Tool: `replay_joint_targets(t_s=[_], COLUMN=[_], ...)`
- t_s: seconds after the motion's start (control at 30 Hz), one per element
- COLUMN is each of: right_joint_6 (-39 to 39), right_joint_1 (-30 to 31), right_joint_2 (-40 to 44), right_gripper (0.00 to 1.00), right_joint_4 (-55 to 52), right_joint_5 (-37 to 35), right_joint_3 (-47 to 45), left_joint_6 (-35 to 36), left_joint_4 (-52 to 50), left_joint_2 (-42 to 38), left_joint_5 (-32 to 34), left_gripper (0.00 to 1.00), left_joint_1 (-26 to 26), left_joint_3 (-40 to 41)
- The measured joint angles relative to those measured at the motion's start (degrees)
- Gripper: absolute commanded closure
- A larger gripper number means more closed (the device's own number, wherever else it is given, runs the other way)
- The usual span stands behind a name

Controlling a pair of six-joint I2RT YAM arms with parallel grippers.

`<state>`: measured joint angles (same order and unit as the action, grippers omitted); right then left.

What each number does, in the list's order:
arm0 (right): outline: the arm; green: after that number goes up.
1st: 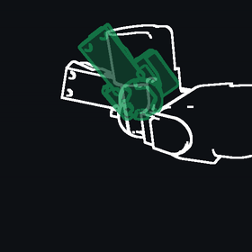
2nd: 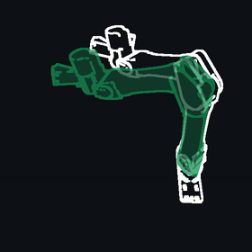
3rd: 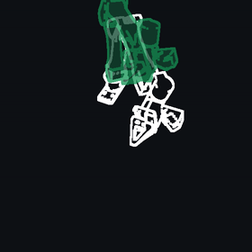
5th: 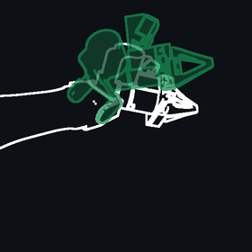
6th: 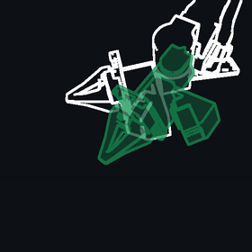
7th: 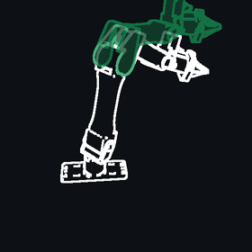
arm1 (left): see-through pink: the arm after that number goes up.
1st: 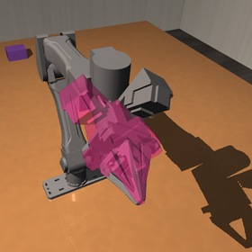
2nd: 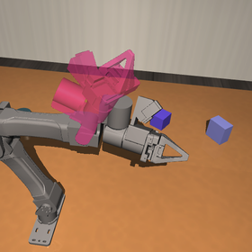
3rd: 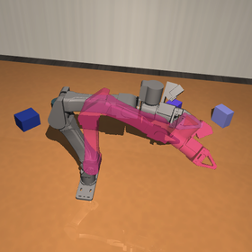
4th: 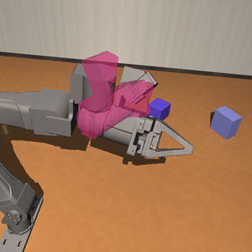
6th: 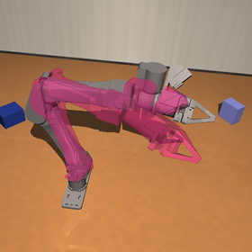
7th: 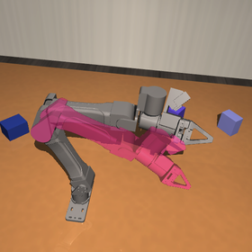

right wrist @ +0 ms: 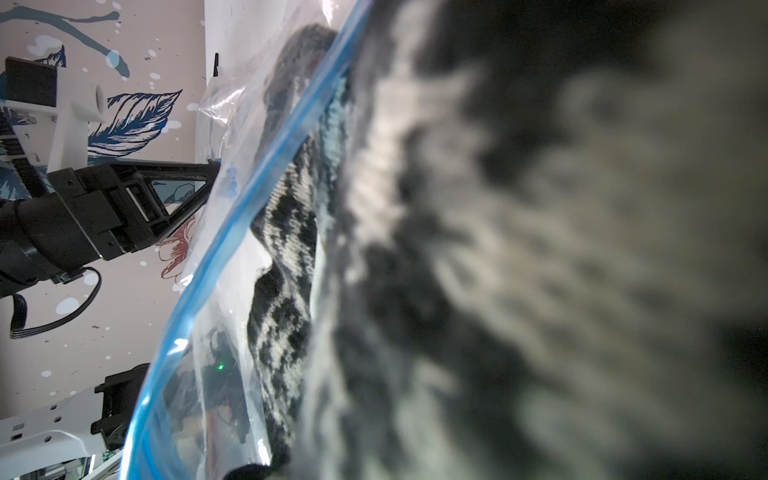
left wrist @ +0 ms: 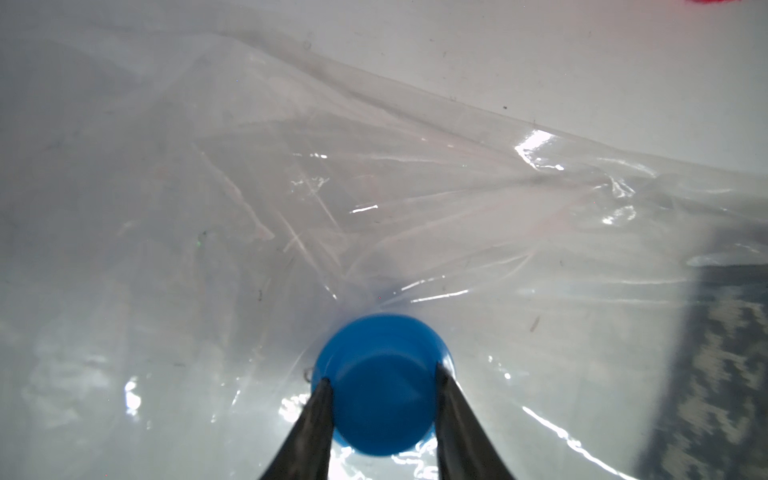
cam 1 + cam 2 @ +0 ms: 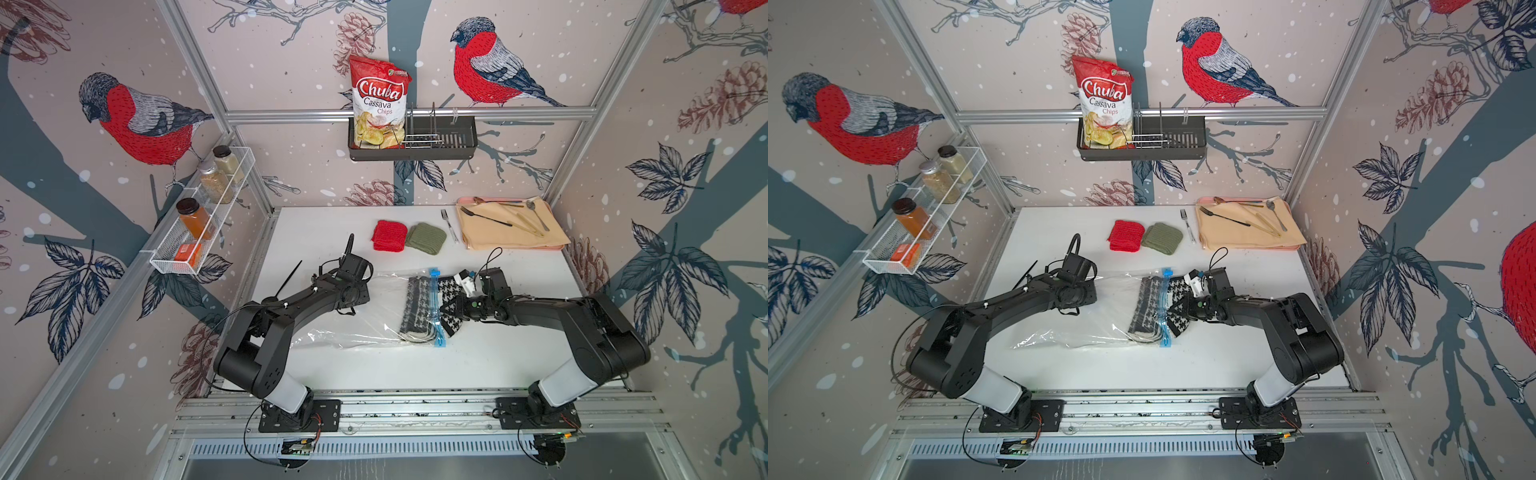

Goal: Take the scarf out of the vacuum bag
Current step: Take out the scarf from the vacuum bag.

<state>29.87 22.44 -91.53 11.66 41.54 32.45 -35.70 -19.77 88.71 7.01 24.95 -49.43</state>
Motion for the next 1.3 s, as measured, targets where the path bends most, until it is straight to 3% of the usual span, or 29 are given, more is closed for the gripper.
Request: replay_joint_targets(t_s=[1.3], right_joint_6=[-0.17], right_joint_1=[-0.02], right_joint_2=[-0.13], right_gripper=[1.0], right_joint_4=[-0.37], right_joint_5=[-0.15], right_joint_3=[0.07], left_joint_6=[-0.26], left_joint_4=[-3.32], left_joint_2=[-0.63], left_joint_5=[2.03], left_gripper=[0.9], left_joint_1=[-1.18], left_joint_3=[-1.77])
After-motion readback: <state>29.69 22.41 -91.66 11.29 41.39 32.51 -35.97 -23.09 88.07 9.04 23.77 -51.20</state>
